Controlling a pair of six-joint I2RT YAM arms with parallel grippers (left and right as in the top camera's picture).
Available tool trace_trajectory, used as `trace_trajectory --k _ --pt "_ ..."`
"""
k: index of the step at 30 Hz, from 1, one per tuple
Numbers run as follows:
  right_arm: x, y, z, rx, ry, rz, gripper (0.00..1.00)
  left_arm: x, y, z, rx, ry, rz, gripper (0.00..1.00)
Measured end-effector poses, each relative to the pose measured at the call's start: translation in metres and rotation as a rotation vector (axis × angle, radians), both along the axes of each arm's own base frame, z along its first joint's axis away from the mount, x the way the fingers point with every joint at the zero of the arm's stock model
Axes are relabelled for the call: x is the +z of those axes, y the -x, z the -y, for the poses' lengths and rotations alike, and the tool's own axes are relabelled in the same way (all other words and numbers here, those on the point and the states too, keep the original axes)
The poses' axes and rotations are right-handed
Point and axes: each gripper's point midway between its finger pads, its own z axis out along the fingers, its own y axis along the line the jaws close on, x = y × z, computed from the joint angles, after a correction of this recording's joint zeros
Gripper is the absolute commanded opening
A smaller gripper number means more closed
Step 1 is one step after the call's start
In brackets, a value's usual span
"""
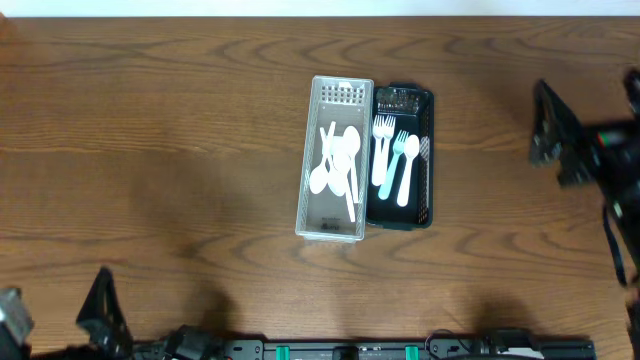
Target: Pack container
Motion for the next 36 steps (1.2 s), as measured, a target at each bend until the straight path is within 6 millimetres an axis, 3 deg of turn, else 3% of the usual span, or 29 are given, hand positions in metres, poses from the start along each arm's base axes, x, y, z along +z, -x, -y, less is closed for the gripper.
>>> trace_trajectory --k 5,9,17,25,30,36 --pt "0.002 0.032 0.001 0.001 0.003 0.017 0.99 -0.007 0.010 -0.004 0.000 -0.005 -0.013 0.98" --pt "-0.008 0.043 0.001 0.001 0.008 -0.023 0.99 -0.007 0.010 -0.004 0.000 -0.005 -0.014 0.98" --pt "-0.059 0.056 0.001 0.003 0.017 -0.236 0.99 -0.007 0.010 -0.004 0.000 -0.005 -0.014 0.98" --pt "-0.116 0.087 0.002 0.005 0.025 -0.502 0.99 -0.007 0.010 -0.004 0.000 -0.005 -0.014 0.98" --pt "-0.138 0.105 0.003 0.006 0.027 -0.619 0.99 -0.014 0.010 -0.004 0.003 -0.015 -0.040 0.98" --pt "-0.149 0.117 0.003 0.007 0.029 -0.682 0.99 -0.023 0.000 -0.003 0.039 0.000 -0.002 0.98"
